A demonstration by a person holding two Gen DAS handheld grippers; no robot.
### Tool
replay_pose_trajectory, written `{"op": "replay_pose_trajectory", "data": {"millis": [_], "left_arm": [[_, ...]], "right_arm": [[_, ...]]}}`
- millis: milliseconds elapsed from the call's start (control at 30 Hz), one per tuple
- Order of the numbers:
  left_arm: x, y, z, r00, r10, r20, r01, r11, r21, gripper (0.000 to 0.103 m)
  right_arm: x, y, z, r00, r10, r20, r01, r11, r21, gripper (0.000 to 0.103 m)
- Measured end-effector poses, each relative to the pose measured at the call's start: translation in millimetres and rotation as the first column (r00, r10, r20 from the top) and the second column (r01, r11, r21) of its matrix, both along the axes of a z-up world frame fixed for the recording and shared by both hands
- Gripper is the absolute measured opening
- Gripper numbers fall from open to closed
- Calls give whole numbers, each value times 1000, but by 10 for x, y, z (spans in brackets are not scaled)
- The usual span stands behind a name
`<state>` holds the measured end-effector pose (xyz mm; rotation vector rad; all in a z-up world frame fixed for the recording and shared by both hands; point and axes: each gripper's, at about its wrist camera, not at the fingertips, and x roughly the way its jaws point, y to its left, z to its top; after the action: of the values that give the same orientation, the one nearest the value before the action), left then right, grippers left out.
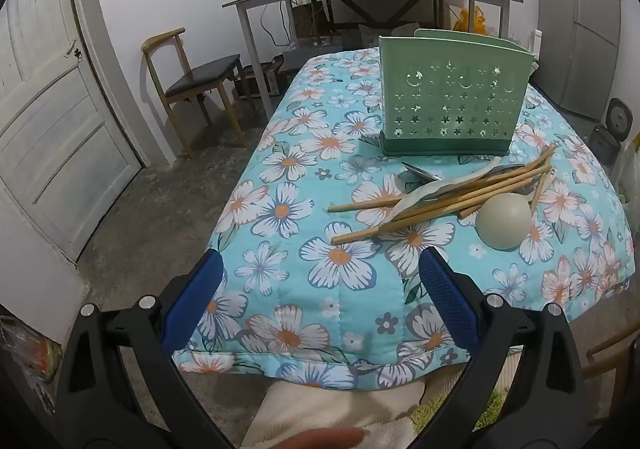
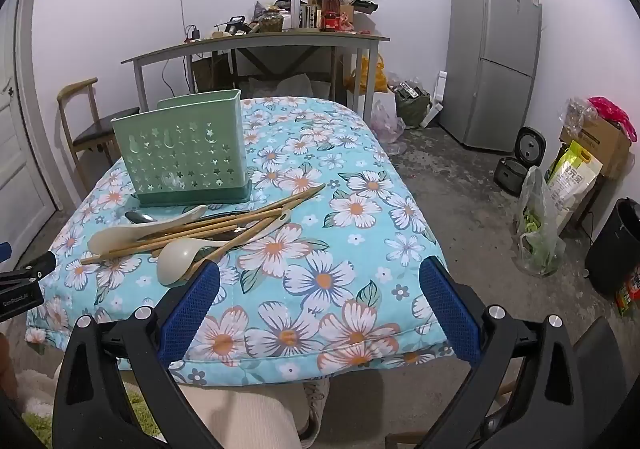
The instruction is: Organize utensils
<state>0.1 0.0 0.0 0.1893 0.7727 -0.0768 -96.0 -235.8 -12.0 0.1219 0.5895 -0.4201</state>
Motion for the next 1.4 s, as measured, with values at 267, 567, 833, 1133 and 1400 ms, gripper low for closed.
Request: {"op": "replay_pose_trajectory", "data": {"millis": [267, 567, 833, 1133, 1400], "left_arm": [[-3, 3, 4, 1000, -1, 6, 1, 1000, -9, 95], [-6, 4, 3, 1000, 1, 0, -1, 1000, -7, 95], [14, -38, -33, 1000, 1, -3, -1, 1000, -5, 95], [19, -33, -33, 1000, 0, -5, 0, 1000, -6, 95], [4, -6, -43, 1000, -1, -8, 1, 1000, -5, 95]], "right_arm": [[4, 5, 0, 1000, 1, -1, -1, 1000, 0, 97], [13, 7, 1, 1000, 1, -2, -1, 1000, 0, 97], [16, 15, 0, 1000, -1, -3, 1, 1000, 0, 97], [15, 12, -2, 1000, 0, -4, 0, 1000, 0, 97], [15, 7, -5, 1000, 2, -4, -2, 1000, 0, 97]]}}
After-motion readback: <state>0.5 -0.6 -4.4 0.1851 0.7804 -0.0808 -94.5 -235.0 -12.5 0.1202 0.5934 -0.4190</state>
